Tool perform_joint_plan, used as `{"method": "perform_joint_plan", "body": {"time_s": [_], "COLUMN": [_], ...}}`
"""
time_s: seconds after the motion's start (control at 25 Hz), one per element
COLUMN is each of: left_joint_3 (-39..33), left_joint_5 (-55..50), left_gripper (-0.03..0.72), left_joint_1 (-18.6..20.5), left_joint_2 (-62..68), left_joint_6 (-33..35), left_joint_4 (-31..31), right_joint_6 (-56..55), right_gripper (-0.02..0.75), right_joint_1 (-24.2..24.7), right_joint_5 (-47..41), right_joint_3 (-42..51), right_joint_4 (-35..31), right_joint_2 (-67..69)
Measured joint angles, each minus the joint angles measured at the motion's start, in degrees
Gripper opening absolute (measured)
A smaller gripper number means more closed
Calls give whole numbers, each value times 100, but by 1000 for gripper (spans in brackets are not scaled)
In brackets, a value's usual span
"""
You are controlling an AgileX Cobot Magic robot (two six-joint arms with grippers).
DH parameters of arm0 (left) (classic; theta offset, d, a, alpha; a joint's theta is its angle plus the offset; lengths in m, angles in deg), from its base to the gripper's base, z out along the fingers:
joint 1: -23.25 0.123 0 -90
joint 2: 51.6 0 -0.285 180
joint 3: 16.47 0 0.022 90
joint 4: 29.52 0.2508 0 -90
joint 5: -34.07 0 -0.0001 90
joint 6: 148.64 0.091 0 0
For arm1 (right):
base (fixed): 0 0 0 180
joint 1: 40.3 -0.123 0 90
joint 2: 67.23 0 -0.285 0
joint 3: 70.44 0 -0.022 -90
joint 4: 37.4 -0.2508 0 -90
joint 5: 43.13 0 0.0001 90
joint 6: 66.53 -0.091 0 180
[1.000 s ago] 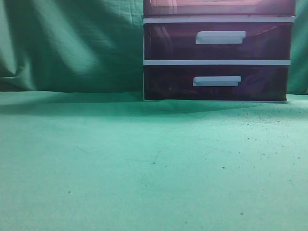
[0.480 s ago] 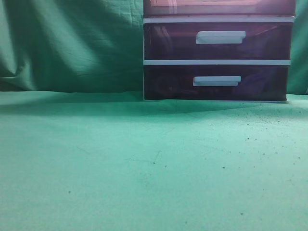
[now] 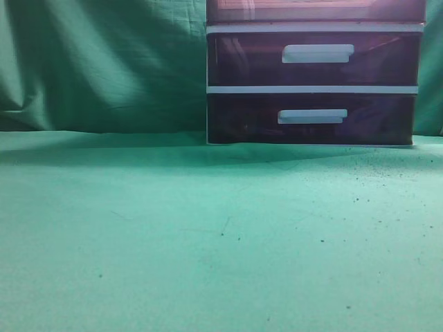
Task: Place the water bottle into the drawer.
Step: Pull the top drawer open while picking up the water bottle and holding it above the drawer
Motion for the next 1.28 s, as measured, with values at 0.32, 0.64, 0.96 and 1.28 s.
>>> {"method": "perform_joint_plan", "body": {"time_s": [0.32,0.64,0.96,1.28], "left_joint_3": [556,646,659,659], "left_joint_5": [-675,-1527,-1845,-1857], "left_gripper": [266,266,266,266], "left_joint_1": [-1021,-1294,-1557,-2110], "left_joint_2": [-871,-1936,-2537,-2512], "left_joint_6": [165,199,506,777], "left_joint_4": [0,-91,-625,-742], "right_joint_6": [0,-51,510,1232], "right_gripper": [0,0,0,0], "right_joint_1": [0,0,0,39], "right_joint_5": [0,2404,3123,969], "right_joint_3": [0,22,-1060,-3259], "right_joint_4": [0,36,-697,-711], "right_joint_2": [0,0,296,2816]}}
